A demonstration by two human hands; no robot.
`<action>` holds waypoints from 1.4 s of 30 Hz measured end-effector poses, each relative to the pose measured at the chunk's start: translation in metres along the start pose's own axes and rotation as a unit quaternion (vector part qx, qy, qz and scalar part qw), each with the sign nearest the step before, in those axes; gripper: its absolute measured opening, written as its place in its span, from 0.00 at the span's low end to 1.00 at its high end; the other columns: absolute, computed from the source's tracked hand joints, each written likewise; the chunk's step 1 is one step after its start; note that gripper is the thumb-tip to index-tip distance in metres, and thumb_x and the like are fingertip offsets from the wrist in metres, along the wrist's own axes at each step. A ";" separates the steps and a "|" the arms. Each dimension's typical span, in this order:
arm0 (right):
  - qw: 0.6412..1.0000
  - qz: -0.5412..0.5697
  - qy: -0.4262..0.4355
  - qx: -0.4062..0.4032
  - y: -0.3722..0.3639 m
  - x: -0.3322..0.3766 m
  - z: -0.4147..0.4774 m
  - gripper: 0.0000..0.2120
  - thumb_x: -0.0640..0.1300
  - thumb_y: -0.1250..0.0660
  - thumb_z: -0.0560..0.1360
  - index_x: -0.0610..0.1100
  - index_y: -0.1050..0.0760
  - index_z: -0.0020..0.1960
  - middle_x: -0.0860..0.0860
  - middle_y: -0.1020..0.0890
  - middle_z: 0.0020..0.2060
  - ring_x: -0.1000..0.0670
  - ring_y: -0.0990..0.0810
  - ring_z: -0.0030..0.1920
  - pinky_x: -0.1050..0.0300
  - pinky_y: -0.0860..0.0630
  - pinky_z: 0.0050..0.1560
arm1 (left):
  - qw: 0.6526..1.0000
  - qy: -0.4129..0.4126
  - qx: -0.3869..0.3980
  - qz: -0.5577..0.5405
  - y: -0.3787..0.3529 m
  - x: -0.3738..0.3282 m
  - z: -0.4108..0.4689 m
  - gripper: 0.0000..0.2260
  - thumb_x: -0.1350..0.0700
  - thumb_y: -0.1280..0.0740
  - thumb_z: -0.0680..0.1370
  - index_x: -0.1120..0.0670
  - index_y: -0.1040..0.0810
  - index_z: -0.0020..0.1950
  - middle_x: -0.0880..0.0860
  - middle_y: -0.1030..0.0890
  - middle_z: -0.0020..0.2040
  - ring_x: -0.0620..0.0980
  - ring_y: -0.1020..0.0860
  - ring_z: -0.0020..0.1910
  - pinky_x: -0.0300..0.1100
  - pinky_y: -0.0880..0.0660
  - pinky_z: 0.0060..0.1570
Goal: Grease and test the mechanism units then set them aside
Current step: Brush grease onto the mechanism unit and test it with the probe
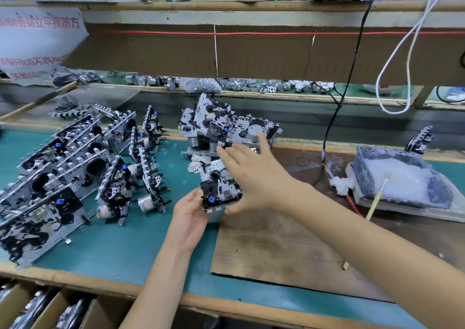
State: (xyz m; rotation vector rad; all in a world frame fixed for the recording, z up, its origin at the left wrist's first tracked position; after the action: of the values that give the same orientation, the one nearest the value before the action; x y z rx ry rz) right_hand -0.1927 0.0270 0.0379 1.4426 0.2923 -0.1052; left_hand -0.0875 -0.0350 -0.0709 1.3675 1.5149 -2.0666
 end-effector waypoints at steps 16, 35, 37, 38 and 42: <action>0.993 0.111 -0.038 0.011 -0.008 -0.002 -0.006 0.47 0.67 0.37 0.68 0.57 0.64 0.75 0.46 0.47 0.75 0.48 0.54 0.74 0.29 0.64 0.65 | 0.999 0.001 -0.016 0.042 -0.008 0.003 -0.003 0.11 0.65 0.45 0.79 0.63 0.23 0.51 0.53 0.15 0.42 0.46 0.17 0.40 0.37 0.21 0.40; 0.888 0.157 -0.352 0.249 -0.054 -0.105 -0.170 0.19 0.34 0.44 0.74 0.44 0.26 0.61 0.42 0.24 0.58 0.42 0.25 0.58 0.51 0.27 0.57 | 0.999 0.024 -0.034 -0.003 0.000 0.010 0.000 0.16 0.65 0.47 0.81 0.60 0.20 0.44 0.51 0.16 0.39 0.44 0.19 0.35 0.35 0.22 0.37; 0.896 0.174 -0.356 0.199 -0.051 -0.111 -0.174 0.19 0.33 0.44 0.74 0.45 0.25 0.60 0.44 0.23 0.57 0.43 0.25 0.58 0.55 0.27 0.55 | 0.999 0.022 -0.025 0.005 0.001 0.011 0.002 0.15 0.65 0.48 0.81 0.61 0.21 0.46 0.51 0.16 0.40 0.43 0.19 0.36 0.34 0.22 0.38; 0.902 0.170 -0.356 0.174 -0.049 -0.115 -0.175 0.18 0.33 0.44 0.74 0.46 0.24 0.59 0.45 0.22 0.56 0.44 0.24 0.56 0.58 0.28 0.50 | 1.000 0.020 -0.019 0.009 0.001 0.011 0.003 0.15 0.65 0.48 0.81 0.62 0.22 0.48 0.51 0.16 0.40 0.43 0.19 0.36 0.35 0.21 0.39; 0.913 0.155 -0.344 0.154 -0.047 -0.121 -0.178 0.19 0.33 0.44 0.72 0.45 0.24 0.58 0.46 0.21 0.53 0.44 0.24 0.54 0.55 0.27 0.49 | 1.000 0.029 -0.009 0.005 0.001 0.013 0.005 0.19 0.65 0.48 0.81 0.60 0.17 0.44 0.52 0.16 0.44 0.45 0.18 0.41 0.38 0.20 0.43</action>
State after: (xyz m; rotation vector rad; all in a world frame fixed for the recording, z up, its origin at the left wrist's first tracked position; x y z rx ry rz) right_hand -0.3444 0.1842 0.0069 1.6480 -0.5556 -0.4033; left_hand -0.0967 -0.0351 -0.0817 1.4362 1.5428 -2.0186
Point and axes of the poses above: each hand's wrist, its own z-axis towards the middle knuckle, its own y-axis out of the back of the hand, x = y × z, the point moved 5 cm from there along z, towards the middle knuckle
